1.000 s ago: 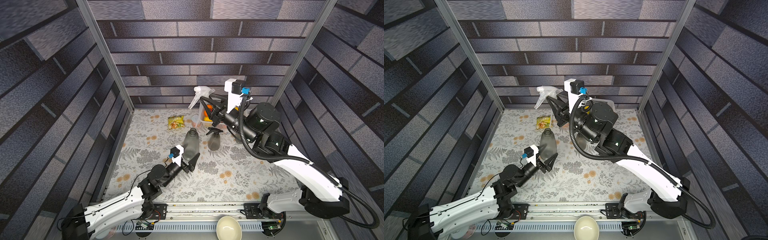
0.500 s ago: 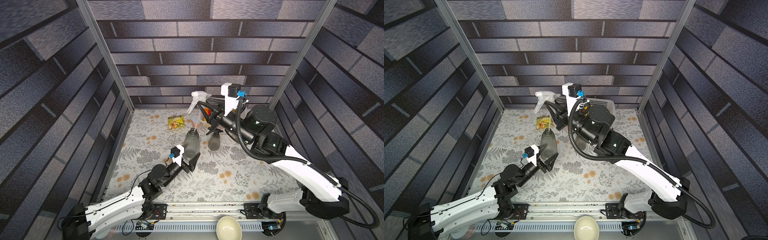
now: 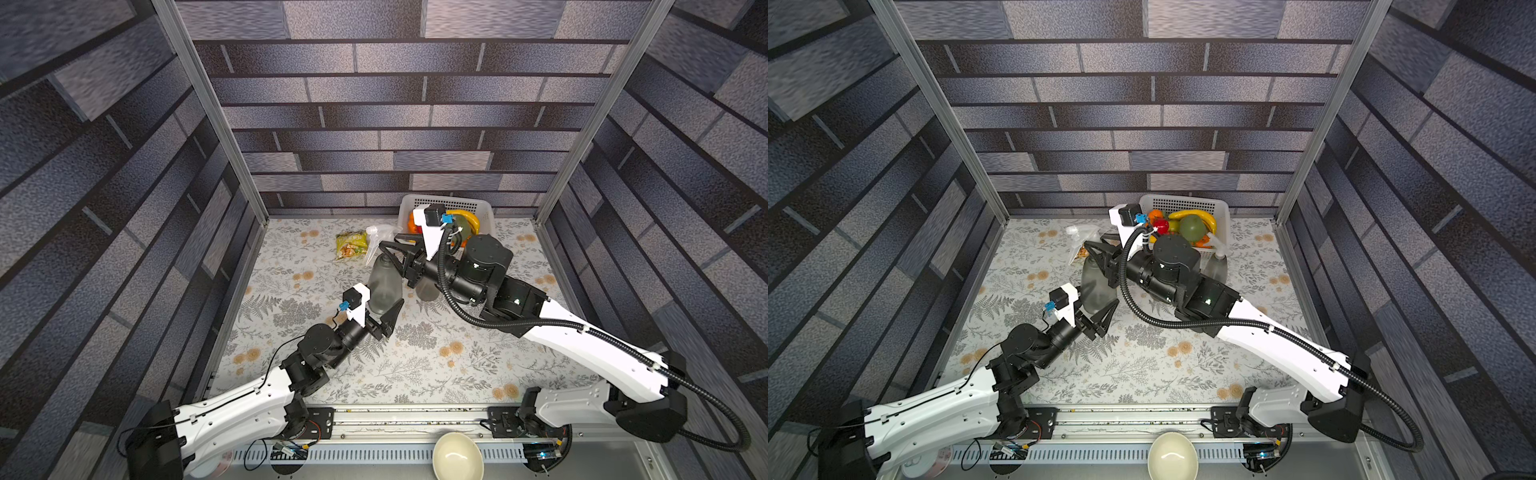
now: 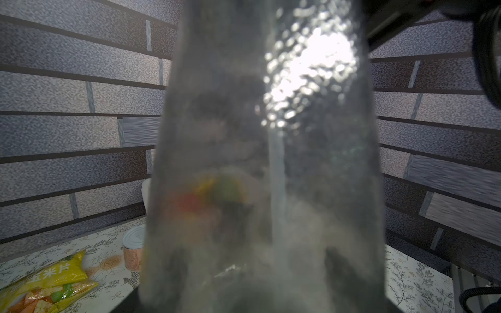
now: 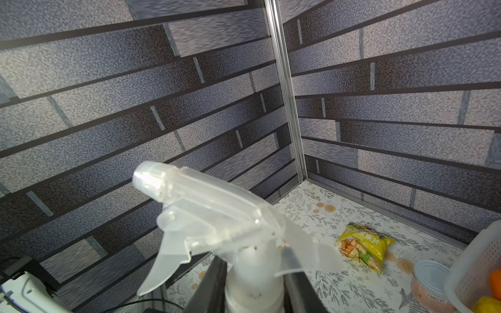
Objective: Attach spray nozzles to spray bottles
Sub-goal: Insert the spray nozzle into the spray bottle.
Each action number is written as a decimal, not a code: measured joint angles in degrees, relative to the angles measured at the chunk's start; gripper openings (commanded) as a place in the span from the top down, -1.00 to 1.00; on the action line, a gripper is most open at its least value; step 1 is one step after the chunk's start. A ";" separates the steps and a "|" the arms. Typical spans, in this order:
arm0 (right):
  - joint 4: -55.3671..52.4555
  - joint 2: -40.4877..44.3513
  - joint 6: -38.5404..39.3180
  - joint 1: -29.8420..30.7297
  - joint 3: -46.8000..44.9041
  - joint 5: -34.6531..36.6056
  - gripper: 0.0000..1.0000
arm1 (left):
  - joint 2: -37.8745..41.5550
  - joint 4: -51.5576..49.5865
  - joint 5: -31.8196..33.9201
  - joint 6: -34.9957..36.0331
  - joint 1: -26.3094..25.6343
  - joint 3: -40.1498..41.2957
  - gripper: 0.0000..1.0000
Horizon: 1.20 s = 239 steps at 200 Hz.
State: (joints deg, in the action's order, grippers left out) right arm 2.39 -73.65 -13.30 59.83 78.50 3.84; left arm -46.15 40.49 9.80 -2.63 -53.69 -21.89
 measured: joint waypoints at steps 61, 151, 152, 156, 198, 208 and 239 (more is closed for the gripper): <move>2.89 3.15 -1.11 0.22 -3.65 -0.50 0.40 | -0.20 -0.20 -2.12 0.24 0.28 -0.85 -0.60; 7.74 3.39 -3.63 0.15 -6.36 -1.62 0.38 | -0.87 0.68 -3.45 0.22 1.49 -0.90 -0.60; 7.72 3.39 -3.61 0.15 -6.36 -1.55 0.38 | -0.87 0.68 -3.50 0.20 1.51 -0.90 -0.60; 7.69 3.39 -3.41 0.15 -6.36 -1.40 0.38 | -0.96 0.68 -3.69 0.20 1.66 -0.96 -0.60; 4.83 3.39 0.31 0.17 -5.27 0.83 0.34 | -1.14 -0.92 -4.76 -0.04 2.19 -1.55 -0.59; 3.80 3.34 1.14 0.17 -4.94 0.87 0.33 | -1.11 -1.27 -5.16 -0.07 2.21 -1.75 -0.59; 4.11 3.04 0.81 0.15 -4.83 0.00 0.35 | -1.16 -1.46 -5.18 -0.42 2.21 -1.84 -0.58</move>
State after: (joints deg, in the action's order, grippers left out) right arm 6.50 -70.61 -12.49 59.99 73.67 3.84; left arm -47.31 39.03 4.62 -3.05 -51.48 -23.73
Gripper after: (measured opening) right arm 0.336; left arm 0.820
